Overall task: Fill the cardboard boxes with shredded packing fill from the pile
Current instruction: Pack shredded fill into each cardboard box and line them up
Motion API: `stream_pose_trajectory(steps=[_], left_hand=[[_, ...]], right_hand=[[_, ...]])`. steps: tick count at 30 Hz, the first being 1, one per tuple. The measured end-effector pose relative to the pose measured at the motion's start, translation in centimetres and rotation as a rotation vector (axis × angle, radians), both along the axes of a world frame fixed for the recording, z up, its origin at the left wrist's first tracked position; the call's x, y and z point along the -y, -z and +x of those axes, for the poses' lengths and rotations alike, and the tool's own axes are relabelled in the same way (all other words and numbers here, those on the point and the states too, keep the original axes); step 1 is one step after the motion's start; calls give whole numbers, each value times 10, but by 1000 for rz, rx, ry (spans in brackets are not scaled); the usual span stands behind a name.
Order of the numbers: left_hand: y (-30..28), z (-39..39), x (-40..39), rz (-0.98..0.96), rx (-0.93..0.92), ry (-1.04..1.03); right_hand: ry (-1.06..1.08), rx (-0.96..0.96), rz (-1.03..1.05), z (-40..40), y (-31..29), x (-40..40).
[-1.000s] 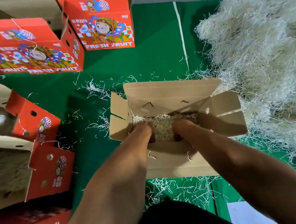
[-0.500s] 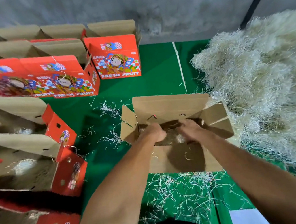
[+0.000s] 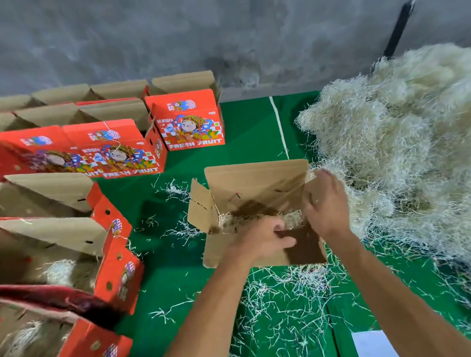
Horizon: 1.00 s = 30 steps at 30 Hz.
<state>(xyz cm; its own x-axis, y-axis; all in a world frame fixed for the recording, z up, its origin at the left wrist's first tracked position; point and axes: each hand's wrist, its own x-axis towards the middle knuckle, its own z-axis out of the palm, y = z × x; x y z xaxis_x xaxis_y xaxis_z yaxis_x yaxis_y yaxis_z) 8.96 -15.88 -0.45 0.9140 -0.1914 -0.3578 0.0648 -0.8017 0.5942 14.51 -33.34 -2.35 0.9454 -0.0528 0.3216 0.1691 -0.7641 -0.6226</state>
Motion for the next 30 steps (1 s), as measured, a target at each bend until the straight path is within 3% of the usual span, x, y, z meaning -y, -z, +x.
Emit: stream_pose_trajectory(steps=[2,6,17,21,25,30], left_hand=[[0,-10,3,18,-5,20],[-3,-26,3,101,-15,82],[4,-40,-13,358,218,237],[-8,-41,-20,302,263,147],[-30,-23,-27,451,323,48],[-35,-1,-57,485,295,-106]], right_hand=[[97,-88,-37,4,3,8],[155,-235,88,8,8,15],[-7,-219,76,4,-5,-36],[12,-363,120,17,2,-32],[14,-526,273,30,3,-41],[-31,-601,214,38,2,-67]])
